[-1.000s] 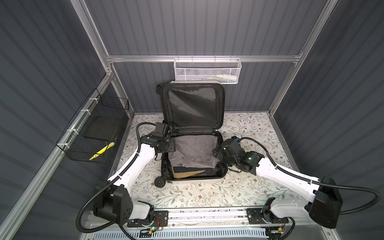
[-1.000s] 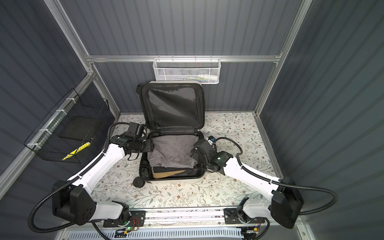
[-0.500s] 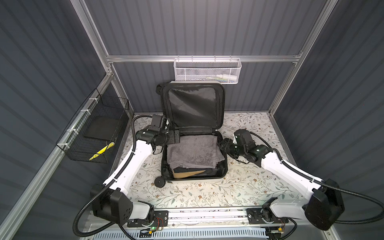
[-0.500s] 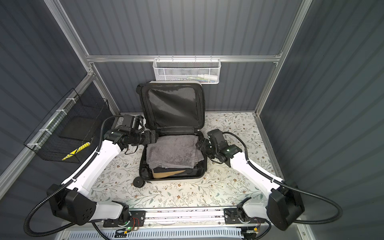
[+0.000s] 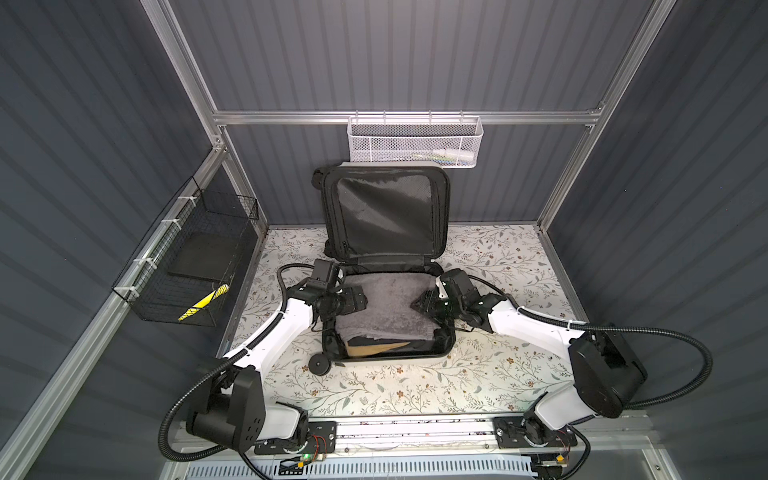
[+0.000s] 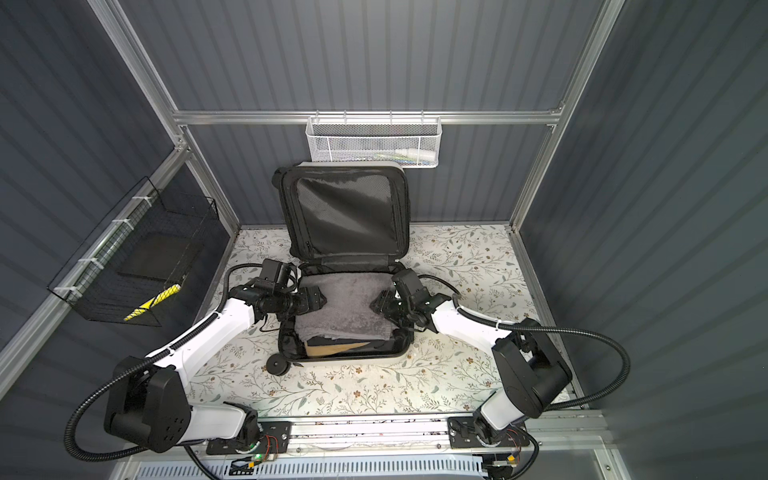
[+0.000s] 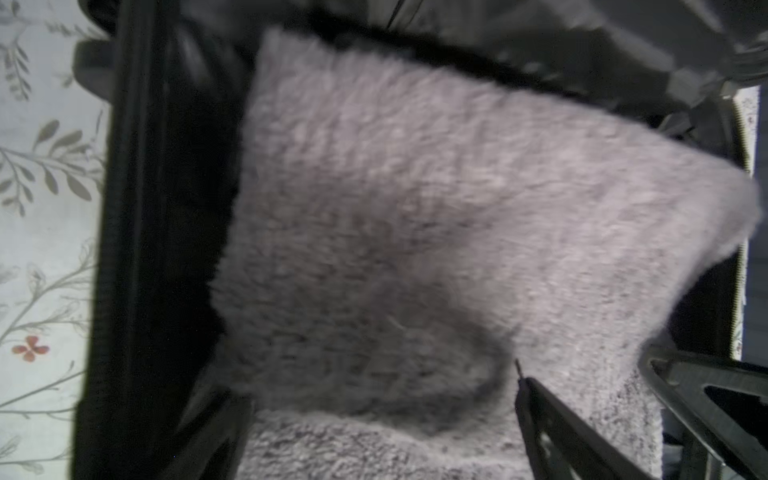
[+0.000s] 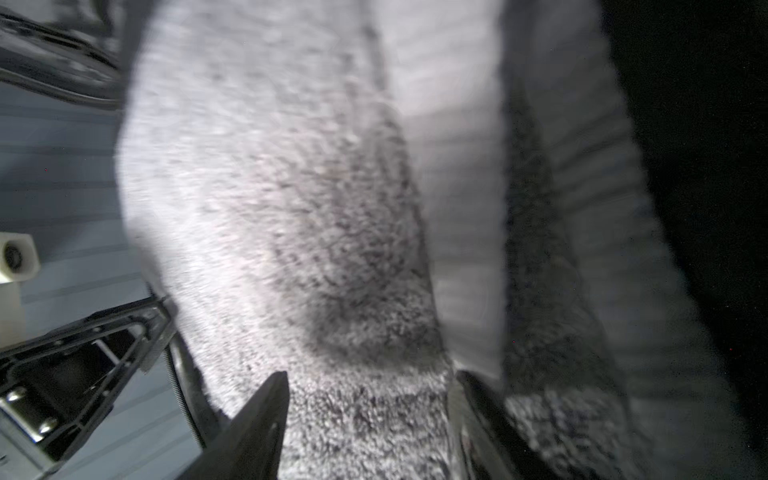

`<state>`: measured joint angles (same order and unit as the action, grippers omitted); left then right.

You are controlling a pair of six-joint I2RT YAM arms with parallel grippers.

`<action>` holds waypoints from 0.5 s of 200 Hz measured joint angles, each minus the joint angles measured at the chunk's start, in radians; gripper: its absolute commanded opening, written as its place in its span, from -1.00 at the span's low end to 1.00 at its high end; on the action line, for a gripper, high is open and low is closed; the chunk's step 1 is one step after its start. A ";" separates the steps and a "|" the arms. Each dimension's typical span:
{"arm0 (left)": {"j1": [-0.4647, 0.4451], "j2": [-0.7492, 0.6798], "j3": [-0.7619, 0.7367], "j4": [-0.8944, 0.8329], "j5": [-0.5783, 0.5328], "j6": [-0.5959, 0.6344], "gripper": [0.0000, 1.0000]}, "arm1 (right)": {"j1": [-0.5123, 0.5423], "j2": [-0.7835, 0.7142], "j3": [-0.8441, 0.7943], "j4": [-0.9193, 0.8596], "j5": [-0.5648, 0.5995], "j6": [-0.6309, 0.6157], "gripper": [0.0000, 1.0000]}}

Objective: Pack the luggage
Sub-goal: 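Release the grey towel and press it flat with both grippers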

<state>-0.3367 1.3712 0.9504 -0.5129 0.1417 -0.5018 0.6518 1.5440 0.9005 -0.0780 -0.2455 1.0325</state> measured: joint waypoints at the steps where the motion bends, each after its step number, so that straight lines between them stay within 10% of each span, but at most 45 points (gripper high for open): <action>1: 0.000 0.000 -0.001 0.000 0.000 0.000 0.99 | 0.000 0.000 0.000 0.002 0.000 0.000 0.33; 100: -0.016 0.015 0.116 -0.051 -0.042 0.012 0.99 | -0.004 -0.087 0.104 -0.161 0.053 -0.066 0.51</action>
<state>-0.3527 1.3861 1.0660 -0.5644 0.0998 -0.4900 0.6479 1.4570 1.0046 -0.2390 -0.1925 0.9661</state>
